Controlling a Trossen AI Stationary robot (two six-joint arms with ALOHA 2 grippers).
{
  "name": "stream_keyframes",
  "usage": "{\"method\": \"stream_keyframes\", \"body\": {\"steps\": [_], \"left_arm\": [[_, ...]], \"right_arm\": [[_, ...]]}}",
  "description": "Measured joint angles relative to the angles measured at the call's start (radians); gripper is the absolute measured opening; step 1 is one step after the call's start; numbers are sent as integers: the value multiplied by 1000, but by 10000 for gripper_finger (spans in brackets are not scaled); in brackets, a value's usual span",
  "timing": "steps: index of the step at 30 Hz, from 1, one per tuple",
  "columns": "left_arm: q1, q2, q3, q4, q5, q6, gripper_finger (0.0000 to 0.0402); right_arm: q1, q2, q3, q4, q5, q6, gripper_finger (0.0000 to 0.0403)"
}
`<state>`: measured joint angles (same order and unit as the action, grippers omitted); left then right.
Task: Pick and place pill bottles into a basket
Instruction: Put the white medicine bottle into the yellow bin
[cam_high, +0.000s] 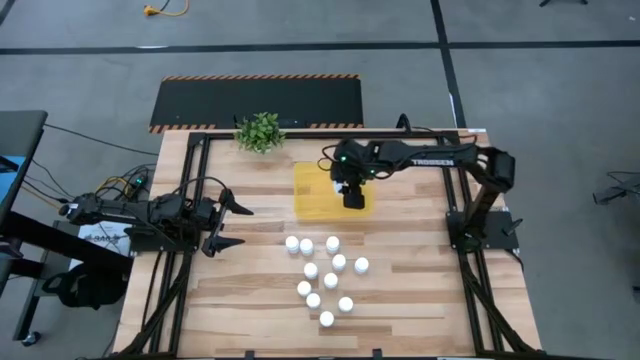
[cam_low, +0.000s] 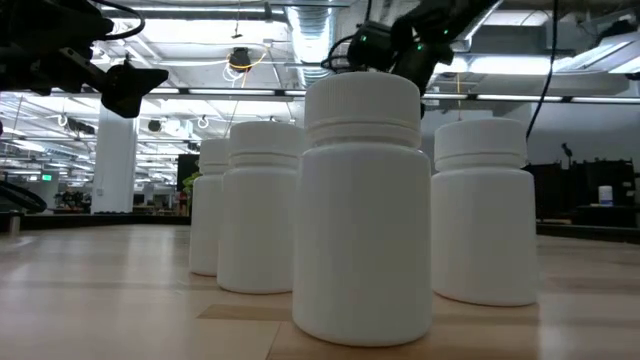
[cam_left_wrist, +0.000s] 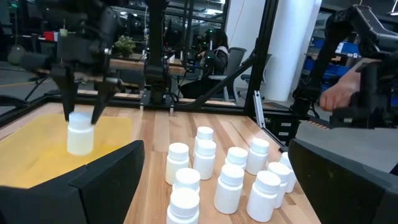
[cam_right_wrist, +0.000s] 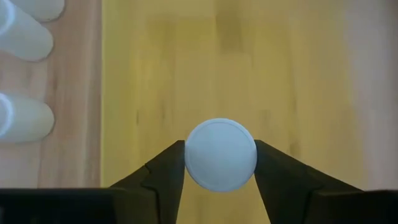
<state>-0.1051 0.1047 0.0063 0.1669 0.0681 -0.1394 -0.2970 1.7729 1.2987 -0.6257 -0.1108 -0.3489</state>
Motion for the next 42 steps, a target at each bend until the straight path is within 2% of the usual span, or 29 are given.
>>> {"method": "stream_keyframes", "body": {"steps": [5,13,22,35,42], "left_arm": [[0,0,0,0,0,0,386],[0,0,0,0,0,-6,386],[0,0,0,2,0,-7,386],[0,0,0,3,0,-7,386],[0,0,0,3,0,-7,386]], "right_arm": [[0,44,0,18,-23,0,158],[0,82,0,15,-23,0,178],[2,82,0,16,-22,-2,171],[3,82,0,13,-20,-1,240],[3,81,25,7,3,-14,250]]}}
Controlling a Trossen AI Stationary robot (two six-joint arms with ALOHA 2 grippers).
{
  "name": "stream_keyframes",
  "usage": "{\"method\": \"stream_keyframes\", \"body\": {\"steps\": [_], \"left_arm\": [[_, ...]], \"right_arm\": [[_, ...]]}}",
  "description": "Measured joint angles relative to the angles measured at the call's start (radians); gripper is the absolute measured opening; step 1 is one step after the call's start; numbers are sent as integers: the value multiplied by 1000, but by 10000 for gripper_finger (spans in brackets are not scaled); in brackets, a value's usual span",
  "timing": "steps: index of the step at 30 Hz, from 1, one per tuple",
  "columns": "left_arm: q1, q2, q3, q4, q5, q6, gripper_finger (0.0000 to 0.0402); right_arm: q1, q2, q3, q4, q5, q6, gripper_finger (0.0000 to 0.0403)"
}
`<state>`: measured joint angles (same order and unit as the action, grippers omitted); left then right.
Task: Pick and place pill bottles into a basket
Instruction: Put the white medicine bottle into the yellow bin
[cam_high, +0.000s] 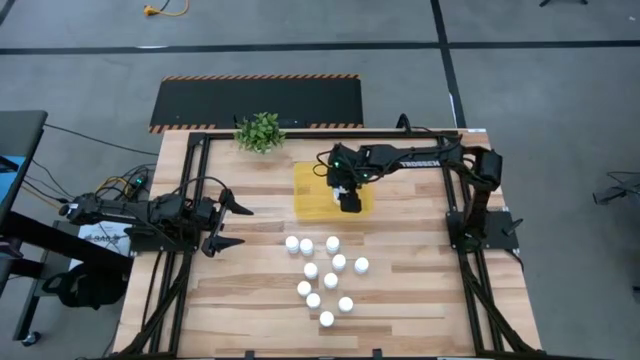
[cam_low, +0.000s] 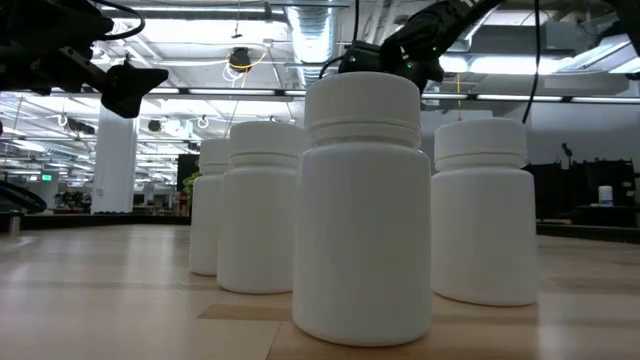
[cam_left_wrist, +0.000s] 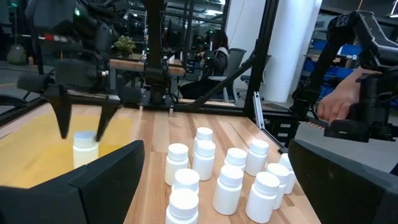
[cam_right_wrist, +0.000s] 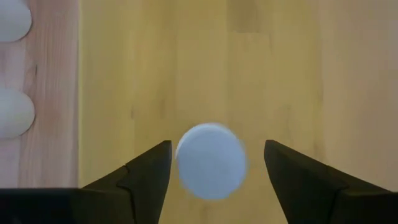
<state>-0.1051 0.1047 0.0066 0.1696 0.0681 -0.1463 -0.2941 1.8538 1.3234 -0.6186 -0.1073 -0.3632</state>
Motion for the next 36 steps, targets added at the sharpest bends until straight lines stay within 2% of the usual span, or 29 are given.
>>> {"method": "stream_keyframes", "body": {"steps": [4,7,11,14,19,23,30,36], "left_arm": [[0,0,0,0,0,0,386],[0,0,0,0,0,0,386],[0,0,0,0,0,0,386],[0,0,0,0,0,0,386],[0,0,0,0,0,0,386],[0,0,0,0,0,0,386],[0,0,0,1,-11,-19,386],[0,0,0,1,-28,-37,386]], "right_arm": [[2,0,71,-7,12,-12,251],[2,0,168,-82,12,-12,251],[2,-1,341,-313,38,13,249],[8,-1,460,-510,56,103,249],[42,-2,576,-808,54,254,249],[110,-2,574,-962,53,277,249],[285,-17,497,-956,30,251,249],[391,-14,407,-944,29,310,249]]}}
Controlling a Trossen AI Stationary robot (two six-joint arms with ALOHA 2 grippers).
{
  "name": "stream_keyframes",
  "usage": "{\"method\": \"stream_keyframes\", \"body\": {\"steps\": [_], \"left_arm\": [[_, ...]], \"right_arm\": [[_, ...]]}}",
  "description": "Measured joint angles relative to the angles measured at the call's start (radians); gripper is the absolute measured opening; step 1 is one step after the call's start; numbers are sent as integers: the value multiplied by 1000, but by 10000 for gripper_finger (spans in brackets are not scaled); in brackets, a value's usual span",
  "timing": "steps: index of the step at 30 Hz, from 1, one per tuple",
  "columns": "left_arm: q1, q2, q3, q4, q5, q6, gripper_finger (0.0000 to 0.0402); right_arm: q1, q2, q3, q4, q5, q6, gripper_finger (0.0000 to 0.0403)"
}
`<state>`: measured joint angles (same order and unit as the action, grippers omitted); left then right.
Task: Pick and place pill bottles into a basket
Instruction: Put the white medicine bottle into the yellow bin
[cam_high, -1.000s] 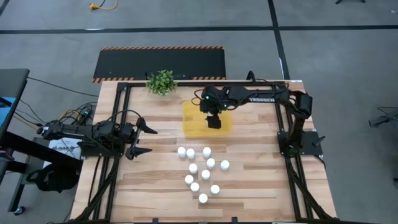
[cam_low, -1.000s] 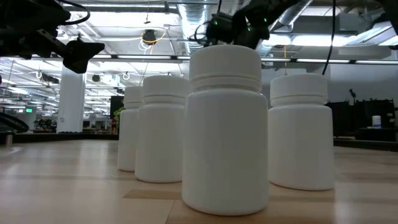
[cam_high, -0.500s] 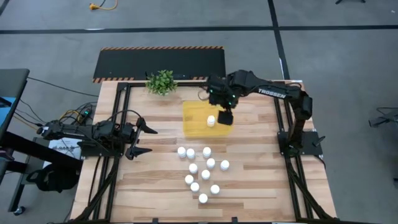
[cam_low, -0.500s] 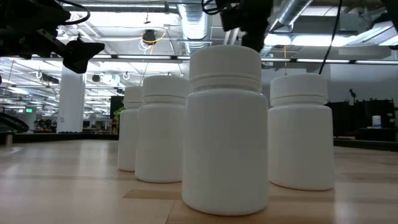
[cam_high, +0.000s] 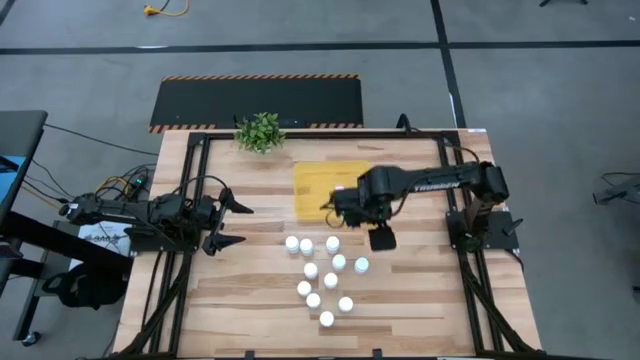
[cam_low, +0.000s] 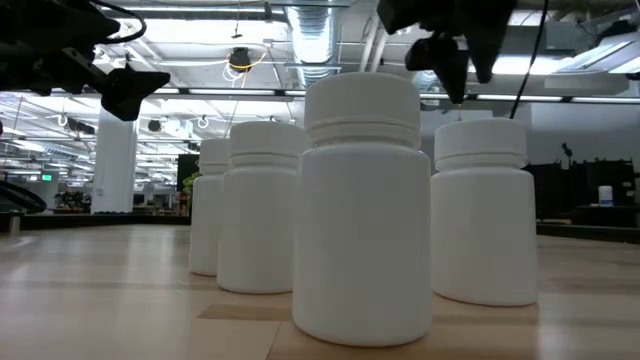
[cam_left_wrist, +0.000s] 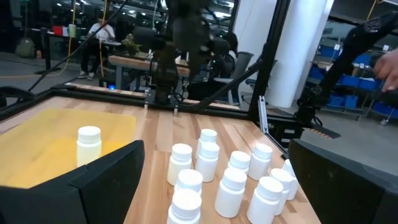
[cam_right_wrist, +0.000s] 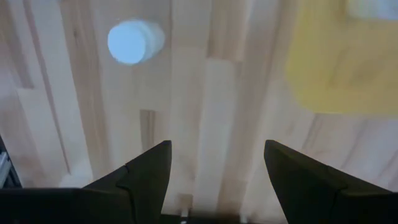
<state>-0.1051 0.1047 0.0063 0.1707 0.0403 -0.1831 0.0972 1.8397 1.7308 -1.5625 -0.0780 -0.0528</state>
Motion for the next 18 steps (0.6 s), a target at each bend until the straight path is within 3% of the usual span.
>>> {"method": "stream_keyframes", "body": {"steps": [5,12,18], "left_arm": [[0,0,0,-7,55,65,386],[0,0,0,-78,268,135,386],[1,13,4,-112,152,157,386]], "right_arm": [[58,1,-77,62,0,76,249],[123,2,-101,109,0,139,249],[146,2,-100,112,2,184,249]]}}
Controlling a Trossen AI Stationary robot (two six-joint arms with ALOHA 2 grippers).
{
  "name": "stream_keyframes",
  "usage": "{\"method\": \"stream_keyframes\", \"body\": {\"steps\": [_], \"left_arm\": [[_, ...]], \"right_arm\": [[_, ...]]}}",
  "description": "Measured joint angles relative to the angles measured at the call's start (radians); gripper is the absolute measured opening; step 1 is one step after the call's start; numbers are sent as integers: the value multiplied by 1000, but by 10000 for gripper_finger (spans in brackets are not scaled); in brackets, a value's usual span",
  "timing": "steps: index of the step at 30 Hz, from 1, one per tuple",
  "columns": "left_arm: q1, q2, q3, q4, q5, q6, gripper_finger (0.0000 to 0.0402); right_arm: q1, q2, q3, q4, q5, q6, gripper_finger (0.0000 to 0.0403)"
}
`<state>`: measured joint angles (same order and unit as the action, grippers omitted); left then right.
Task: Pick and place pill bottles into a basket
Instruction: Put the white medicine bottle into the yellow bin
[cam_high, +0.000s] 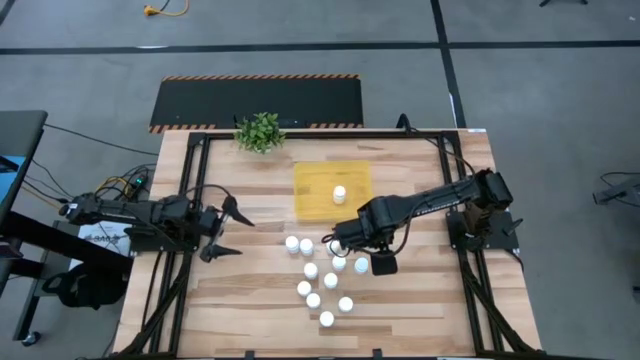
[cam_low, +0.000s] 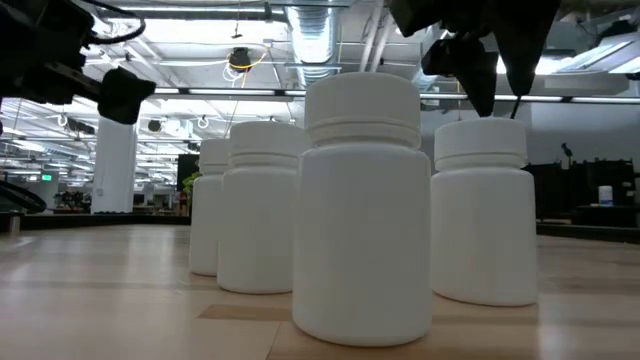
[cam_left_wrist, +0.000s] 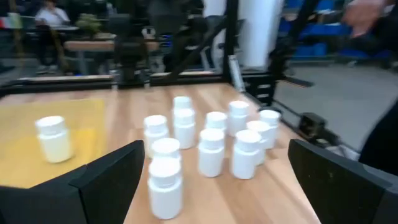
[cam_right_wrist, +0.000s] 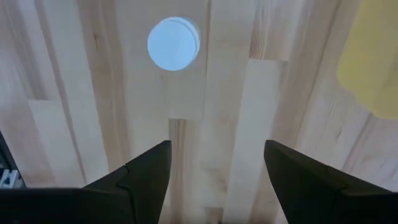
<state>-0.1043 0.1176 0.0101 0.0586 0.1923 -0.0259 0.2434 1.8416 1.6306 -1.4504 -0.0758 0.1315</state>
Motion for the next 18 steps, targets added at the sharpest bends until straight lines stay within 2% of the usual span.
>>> {"method": "stream_keyframes", "body": {"steps": [3,18], "left_arm": [[0,0,0,-5,-37,-2,386],[0,0,0,-2,-37,-74,386]], "right_arm": [[4,0,0,1,2,1,249],[14,0,0,-2,-2,-5,249]]}}
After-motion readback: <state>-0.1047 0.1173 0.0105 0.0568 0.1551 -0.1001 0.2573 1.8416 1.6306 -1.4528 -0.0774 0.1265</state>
